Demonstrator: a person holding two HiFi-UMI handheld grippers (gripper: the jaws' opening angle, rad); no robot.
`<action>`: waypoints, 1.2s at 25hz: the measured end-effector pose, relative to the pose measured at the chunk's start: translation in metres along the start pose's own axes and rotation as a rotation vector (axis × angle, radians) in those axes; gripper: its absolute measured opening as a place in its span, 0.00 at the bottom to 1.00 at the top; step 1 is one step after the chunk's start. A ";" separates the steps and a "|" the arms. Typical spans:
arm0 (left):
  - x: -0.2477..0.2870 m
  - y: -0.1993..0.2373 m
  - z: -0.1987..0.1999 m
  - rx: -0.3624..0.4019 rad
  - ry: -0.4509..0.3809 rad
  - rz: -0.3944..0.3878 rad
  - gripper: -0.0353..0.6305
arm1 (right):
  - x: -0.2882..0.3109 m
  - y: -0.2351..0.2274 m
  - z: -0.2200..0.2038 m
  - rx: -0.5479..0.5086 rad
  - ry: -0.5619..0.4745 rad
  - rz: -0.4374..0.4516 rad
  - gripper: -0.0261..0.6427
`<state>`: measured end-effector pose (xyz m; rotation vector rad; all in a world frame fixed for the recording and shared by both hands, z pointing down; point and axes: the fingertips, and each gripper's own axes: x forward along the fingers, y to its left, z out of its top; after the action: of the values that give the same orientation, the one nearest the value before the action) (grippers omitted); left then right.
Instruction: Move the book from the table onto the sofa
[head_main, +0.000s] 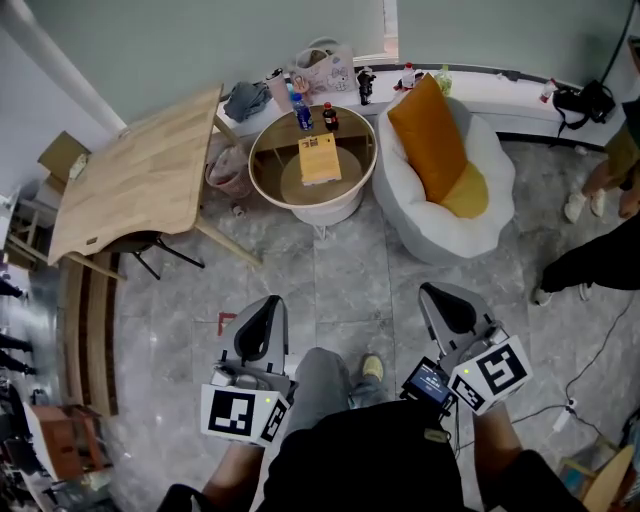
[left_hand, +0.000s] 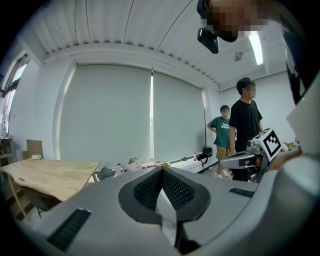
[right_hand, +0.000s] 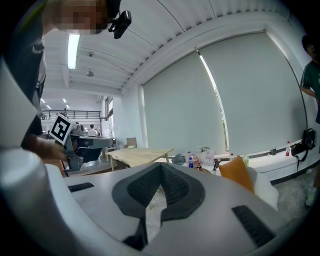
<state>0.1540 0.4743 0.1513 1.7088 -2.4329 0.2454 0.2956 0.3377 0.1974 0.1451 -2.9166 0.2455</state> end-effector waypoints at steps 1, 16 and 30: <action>-0.001 0.000 0.003 0.003 -0.005 0.000 0.06 | 0.000 0.001 0.002 -0.003 -0.003 0.002 0.05; -0.009 0.014 0.014 0.006 -0.072 -0.006 0.06 | 0.008 0.012 0.012 -0.033 -0.027 -0.025 0.05; 0.048 0.057 0.015 -0.028 -0.079 -0.025 0.06 | 0.073 -0.005 0.032 -0.048 -0.010 -0.023 0.05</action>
<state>0.0840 0.4457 0.1445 1.7679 -2.4560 0.1424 0.2190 0.3215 0.1829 0.1721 -2.9265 0.1712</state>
